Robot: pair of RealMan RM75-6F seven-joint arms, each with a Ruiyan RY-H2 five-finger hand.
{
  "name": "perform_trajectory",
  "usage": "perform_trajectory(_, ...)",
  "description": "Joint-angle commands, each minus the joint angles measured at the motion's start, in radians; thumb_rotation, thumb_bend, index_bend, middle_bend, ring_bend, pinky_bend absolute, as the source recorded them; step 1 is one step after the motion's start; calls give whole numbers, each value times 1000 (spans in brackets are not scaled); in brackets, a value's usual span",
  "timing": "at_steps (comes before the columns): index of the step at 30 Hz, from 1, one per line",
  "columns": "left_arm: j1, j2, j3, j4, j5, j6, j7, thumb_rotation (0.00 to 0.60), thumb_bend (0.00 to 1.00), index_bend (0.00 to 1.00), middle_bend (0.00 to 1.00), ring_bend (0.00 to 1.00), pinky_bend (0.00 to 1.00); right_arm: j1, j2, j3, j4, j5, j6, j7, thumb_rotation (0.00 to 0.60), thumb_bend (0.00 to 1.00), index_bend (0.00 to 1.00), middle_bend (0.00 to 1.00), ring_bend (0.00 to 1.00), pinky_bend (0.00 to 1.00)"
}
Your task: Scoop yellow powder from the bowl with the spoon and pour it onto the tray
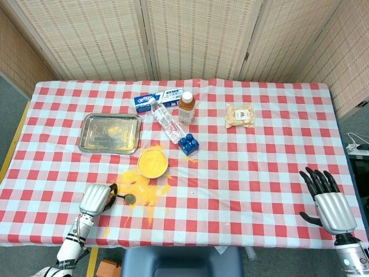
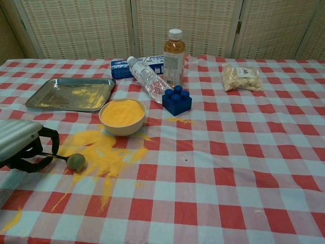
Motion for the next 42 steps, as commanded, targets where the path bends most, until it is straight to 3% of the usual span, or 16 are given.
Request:
perform_trajectory(1, 0, 22, -13, -35, 7, 18, -7, 600, 443, 587, 1000, 1000, 1000, 0, 1, -1, -1, -2, 1, 2, 600, 0, 0, 0, 0, 0)
perform_trajectory(6, -28, 71, -67, -152, 0, 33, 20, 600, 443, 587, 1000, 1000, 1000, 0, 4, 0, 0, -1, 0, 9, 600, 0, 0, 0, 0, 0)
perform_trajectory(13, -128, 69, -177, -286, -80, -18, 216, 600, 440, 579, 1000, 1000, 1000, 2, 9, 9, -2, 20, -5, 18, 600, 0, 0, 0, 0, 0)
perform_trajectory(22, -270, -49, -260, -172, -244, -104, 420, 600, 442, 568, 1000, 1000, 1000, 10, 9, 24, 3, 57, -28, 18, 600, 0, 0, 0, 0, 0)
perform_trajectory(28, -312, -90, -282, -65, -313, -121, 433, 600, 440, 563, 1000, 1000, 1000, 6, 12, 24, 4, 55, -18, 19, 600, 0, 0, 0, 0, 0)
perform_trajectory(35, -328, -104, -260, -16, -363, -134, 452, 600, 440, 532, 1000, 1000, 1000, -1, 7, 20, 1, 44, -2, 7, 600, 0, 0, 0, 0, 0)
perform_trajectory(42, -350, -128, -234, -6, -397, -145, 483, 600, 439, 386, 1000, 1000, 1000, -10, 13, 20, -3, 35, 17, 9, 600, 0, 0, 0, 0, 0)
